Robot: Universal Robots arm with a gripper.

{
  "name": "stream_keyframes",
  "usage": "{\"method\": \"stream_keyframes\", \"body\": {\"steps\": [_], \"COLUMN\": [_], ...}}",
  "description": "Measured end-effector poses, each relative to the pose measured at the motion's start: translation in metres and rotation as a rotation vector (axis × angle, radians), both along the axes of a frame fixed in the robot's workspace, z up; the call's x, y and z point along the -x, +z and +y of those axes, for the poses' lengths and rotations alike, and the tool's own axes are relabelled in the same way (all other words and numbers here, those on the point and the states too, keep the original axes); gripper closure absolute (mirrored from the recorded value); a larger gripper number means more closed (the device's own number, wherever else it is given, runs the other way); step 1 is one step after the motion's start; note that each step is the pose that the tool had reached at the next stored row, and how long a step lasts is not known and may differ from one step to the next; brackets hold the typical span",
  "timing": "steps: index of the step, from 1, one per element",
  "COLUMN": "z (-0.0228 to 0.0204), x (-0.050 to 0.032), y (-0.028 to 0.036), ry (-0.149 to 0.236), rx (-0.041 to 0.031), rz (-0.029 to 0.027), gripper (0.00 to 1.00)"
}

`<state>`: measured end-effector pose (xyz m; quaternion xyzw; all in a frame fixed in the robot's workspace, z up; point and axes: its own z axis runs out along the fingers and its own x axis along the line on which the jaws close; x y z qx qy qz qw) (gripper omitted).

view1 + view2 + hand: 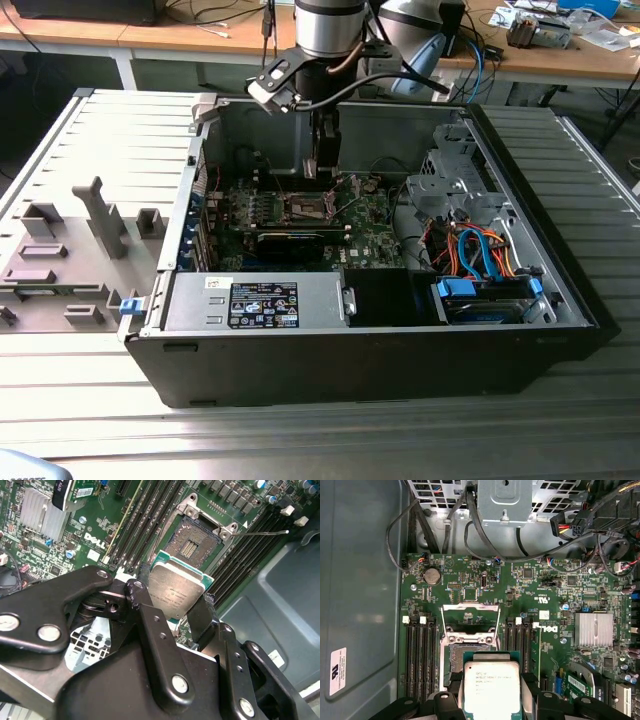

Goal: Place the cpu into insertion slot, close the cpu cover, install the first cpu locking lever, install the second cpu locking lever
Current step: 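Place the cpu into insertion slot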

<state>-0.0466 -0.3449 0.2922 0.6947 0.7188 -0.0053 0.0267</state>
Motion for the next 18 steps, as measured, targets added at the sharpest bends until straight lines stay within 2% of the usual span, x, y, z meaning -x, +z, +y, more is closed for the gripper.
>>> {"method": "stream_keyframes", "body": {"steps": [18], "z": [0.0000], "x": [0.0000], "y": [-0.0048], "ry": [0.000], "rx": [-0.0001], "rz": [0.0000], "gripper": [0.45]}}
